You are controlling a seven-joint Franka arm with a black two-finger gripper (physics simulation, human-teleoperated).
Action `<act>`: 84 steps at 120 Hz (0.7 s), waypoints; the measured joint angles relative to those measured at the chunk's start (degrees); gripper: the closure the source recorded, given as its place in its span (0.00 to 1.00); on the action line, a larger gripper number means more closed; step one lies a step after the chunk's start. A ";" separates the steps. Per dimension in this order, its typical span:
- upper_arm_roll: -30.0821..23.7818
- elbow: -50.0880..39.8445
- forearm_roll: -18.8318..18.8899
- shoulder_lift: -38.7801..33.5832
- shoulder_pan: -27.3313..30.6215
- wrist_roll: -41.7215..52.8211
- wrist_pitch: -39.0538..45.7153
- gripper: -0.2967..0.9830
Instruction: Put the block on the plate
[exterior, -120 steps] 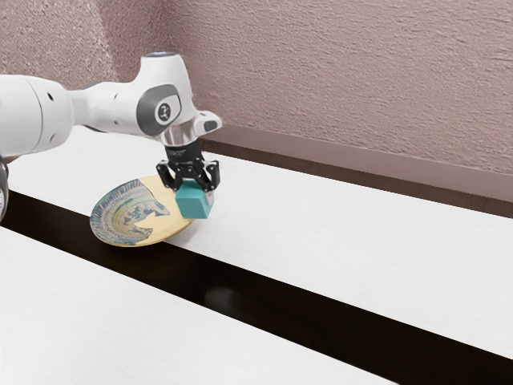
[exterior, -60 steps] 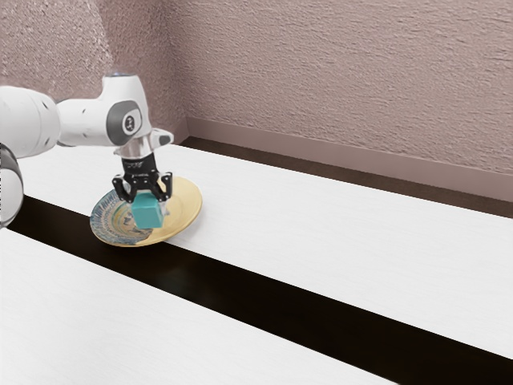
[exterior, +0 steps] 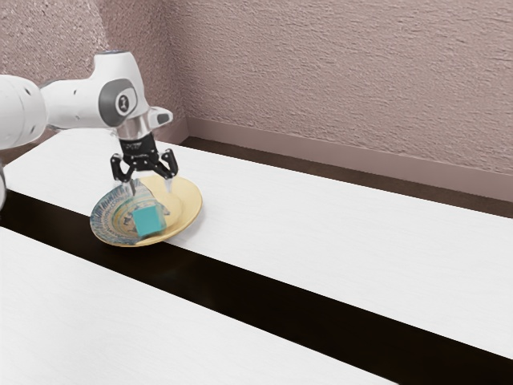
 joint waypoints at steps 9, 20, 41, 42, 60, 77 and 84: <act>-0.65 0.07 0.31 -1.48 -1.25 0.40 -0.84 0.25; -2.19 0.09 0.55 -3.02 -2.53 0.95 -1.78 0.24; -6.03 0.61 2.65 -4.98 -3.79 3.91 -2.80 0.24; -6.07 0.64 2.71 -5.01 -3.84 4.20 -2.84 0.24; -7.01 1.66 3.26 -6.08 -5.29 10.76 -3.92 0.23; -9.03 1.72 6.02 -9.64 -7.98 17.27 -5.90 0.23; -9.84 1.75 7.43 -10.52 -8.39 19.51 -6.69 0.23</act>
